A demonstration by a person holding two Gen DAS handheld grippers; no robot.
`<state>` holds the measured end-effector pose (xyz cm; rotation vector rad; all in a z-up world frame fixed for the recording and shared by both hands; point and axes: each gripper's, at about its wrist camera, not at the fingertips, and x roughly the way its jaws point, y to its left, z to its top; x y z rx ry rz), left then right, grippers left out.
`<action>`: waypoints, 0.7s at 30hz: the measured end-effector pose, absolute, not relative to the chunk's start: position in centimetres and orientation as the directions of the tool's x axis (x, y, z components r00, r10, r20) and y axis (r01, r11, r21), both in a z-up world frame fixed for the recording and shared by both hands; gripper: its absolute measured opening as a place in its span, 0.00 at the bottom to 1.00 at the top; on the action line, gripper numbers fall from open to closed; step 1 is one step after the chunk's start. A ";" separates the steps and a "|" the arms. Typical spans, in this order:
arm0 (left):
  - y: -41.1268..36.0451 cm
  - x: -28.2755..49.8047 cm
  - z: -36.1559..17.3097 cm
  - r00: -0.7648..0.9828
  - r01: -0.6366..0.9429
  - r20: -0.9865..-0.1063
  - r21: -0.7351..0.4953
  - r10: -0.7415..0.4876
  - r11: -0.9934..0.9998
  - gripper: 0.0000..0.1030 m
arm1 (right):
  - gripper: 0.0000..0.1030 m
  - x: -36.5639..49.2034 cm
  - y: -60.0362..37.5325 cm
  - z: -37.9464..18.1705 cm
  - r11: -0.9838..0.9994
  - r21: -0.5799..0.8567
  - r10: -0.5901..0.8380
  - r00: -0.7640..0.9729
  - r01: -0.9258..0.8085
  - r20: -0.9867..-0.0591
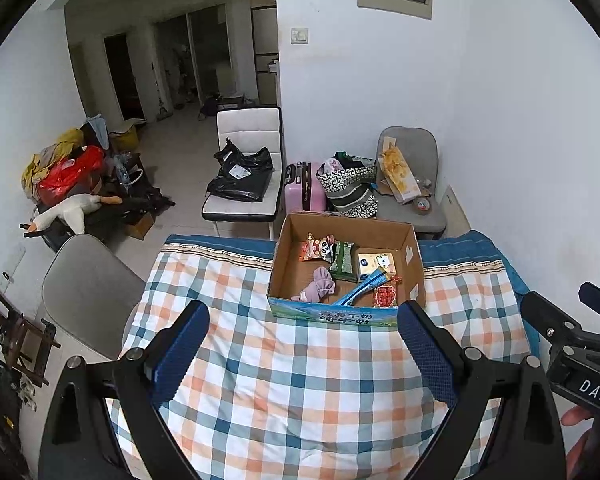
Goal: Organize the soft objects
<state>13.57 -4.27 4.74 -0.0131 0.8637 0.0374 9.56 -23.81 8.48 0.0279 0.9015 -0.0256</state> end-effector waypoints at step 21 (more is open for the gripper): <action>-4.1 13.0 5.2 0.652 -0.045 -0.758 0.007 0.035 0.999 0.94 | 1.00 9.5 -24.6 8.8 0.999 0.017 -0.007 0.627 0.032 -0.779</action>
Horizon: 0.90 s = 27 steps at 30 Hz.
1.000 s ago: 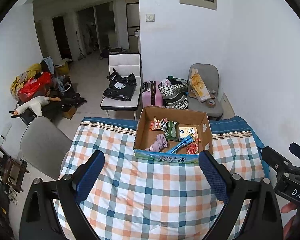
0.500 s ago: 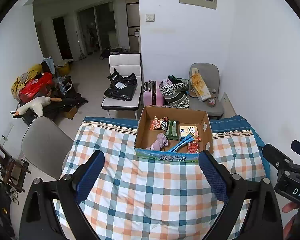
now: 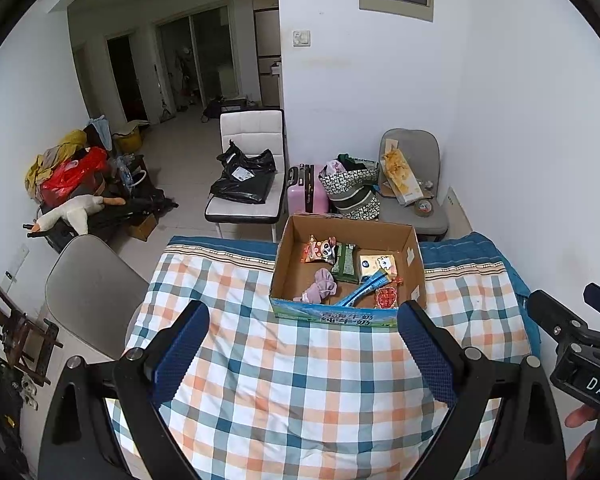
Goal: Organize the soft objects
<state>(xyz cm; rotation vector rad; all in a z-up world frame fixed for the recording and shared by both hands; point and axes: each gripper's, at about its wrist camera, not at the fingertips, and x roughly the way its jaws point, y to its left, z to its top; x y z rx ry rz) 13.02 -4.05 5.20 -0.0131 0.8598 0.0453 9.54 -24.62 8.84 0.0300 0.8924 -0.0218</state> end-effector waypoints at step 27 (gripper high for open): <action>-3.7 12.8 5.8 0.650 -0.043 -0.759 0.008 0.034 0.999 0.94 | 1.00 9.0 -24.7 9.4 1.000 0.017 -0.002 0.628 0.025 -0.778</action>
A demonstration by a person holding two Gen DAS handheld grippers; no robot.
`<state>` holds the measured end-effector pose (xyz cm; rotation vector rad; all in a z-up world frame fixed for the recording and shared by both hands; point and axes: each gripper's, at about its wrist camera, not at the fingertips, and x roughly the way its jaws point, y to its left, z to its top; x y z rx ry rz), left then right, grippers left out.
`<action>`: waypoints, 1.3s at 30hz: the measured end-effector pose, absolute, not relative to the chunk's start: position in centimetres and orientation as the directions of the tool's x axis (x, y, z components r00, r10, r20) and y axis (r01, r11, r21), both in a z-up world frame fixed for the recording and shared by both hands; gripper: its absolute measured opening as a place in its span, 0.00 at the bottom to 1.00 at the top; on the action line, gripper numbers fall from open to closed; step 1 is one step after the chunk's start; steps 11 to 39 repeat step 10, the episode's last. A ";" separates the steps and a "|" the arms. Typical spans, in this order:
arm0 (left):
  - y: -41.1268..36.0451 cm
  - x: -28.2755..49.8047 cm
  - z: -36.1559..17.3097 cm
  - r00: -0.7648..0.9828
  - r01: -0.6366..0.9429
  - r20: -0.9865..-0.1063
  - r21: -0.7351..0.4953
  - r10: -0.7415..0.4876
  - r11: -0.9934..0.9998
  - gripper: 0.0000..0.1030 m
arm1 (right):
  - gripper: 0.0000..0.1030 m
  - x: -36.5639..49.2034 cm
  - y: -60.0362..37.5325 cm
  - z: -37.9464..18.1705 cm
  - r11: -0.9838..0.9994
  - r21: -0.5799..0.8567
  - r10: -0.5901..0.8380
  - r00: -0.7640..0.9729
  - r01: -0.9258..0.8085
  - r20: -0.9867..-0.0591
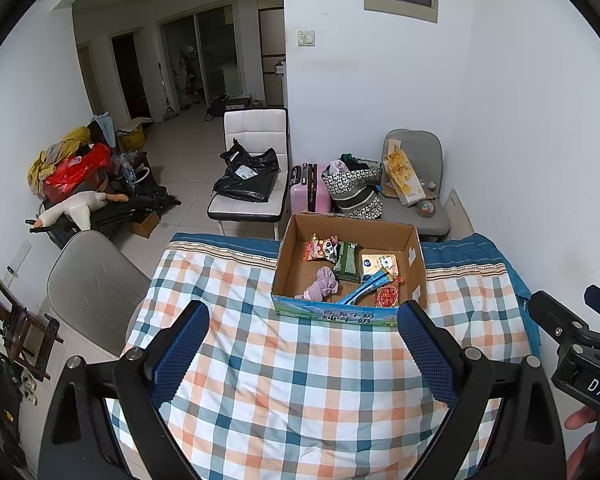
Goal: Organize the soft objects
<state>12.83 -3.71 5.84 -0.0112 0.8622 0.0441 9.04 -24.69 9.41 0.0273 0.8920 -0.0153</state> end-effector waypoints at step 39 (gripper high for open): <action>-3.8 12.6 6.1 0.643 -0.051 -0.765 0.003 0.035 0.999 0.94 | 1.00 8.9 -24.7 9.5 1.000 0.018 -0.001 0.627 0.024 -0.779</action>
